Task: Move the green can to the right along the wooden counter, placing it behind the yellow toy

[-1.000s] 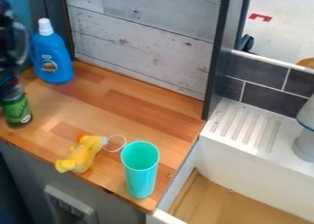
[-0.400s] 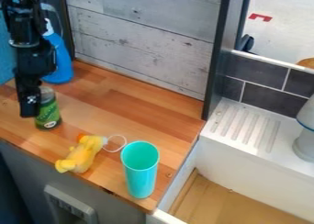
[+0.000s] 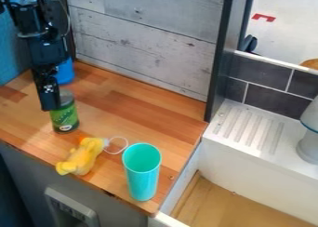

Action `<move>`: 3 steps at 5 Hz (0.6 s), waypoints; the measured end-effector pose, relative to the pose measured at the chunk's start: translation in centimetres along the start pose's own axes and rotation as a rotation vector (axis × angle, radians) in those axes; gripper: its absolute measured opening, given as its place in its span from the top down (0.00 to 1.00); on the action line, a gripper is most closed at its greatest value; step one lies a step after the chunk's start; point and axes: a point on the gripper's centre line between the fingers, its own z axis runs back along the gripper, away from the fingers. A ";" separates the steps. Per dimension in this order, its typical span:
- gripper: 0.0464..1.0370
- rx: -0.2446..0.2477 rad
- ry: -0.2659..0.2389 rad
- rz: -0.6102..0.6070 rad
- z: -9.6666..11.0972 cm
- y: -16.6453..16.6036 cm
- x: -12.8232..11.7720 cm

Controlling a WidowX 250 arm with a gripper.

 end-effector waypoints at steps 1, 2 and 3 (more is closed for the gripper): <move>0.04 -0.015 -0.047 -0.010 0.3 -0.3 1.2; 0.04 -0.010 -0.077 -0.026 1.0 -0.3 2.4; 0.04 -0.046 -0.120 -0.039 1.5 -0.8 3.1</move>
